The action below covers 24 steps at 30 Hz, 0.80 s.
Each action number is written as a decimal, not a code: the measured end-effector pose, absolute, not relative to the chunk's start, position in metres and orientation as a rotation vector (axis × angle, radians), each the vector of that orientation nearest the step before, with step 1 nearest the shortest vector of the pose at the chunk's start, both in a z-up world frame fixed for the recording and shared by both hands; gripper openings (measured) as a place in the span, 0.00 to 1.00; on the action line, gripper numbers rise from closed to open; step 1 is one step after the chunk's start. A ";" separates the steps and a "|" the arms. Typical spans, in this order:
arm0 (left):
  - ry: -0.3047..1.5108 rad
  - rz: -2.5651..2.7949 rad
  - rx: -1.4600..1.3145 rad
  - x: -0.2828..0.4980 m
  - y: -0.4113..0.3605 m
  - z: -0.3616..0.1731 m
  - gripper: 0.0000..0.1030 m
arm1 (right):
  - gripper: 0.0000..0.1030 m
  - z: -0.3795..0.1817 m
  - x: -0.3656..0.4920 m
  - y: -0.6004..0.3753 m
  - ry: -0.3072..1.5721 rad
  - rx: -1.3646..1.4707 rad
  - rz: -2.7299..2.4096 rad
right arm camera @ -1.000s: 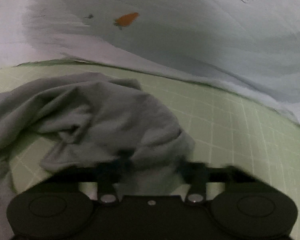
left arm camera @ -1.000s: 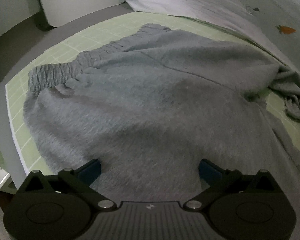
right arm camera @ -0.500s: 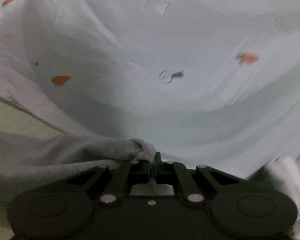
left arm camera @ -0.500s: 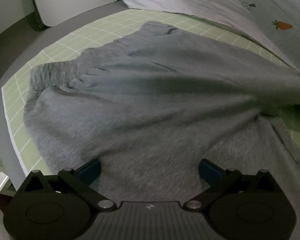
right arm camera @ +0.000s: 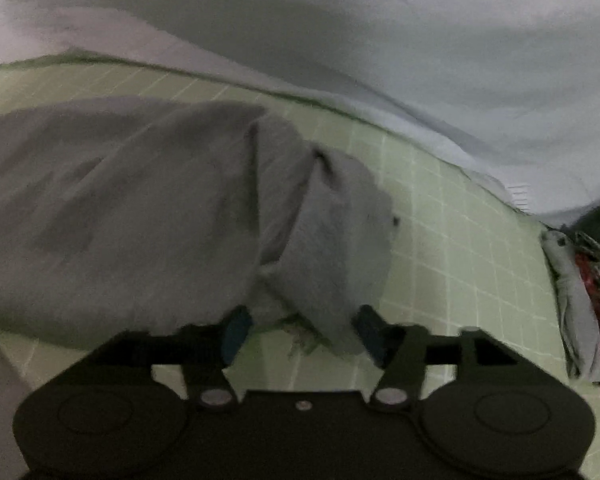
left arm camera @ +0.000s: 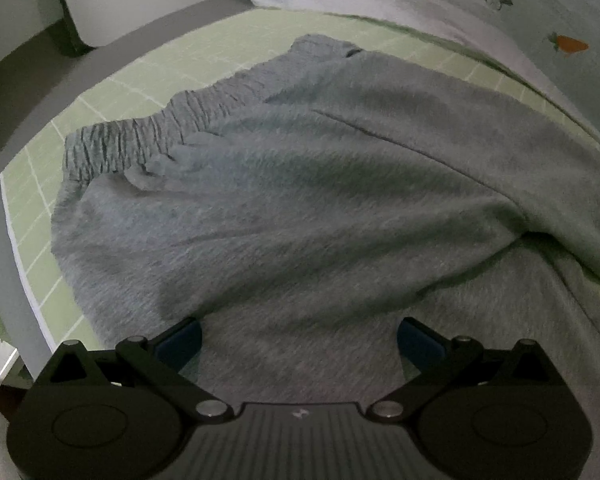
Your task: Fold clothes
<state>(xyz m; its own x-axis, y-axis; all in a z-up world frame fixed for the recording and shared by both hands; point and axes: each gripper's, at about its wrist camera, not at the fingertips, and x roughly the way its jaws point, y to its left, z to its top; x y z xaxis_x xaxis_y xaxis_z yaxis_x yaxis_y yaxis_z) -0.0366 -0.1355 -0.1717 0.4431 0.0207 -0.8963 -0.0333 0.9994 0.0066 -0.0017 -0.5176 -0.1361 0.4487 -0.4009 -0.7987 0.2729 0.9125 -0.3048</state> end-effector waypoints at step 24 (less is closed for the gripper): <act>0.994 -0.182 0.057 0.179 -0.091 -0.136 0.94 | 0.97 -0.142 -0.067 -0.505 0.913 0.328 -0.785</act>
<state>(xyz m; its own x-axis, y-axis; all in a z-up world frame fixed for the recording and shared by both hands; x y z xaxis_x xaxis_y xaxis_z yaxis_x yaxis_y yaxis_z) 0.1790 -0.0912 -0.1363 0.5313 -0.1266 -0.8377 0.1787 0.9833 -0.0353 -0.0670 -0.5049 -0.1416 0.3645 -0.4649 -0.8069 0.7278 0.6827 -0.0646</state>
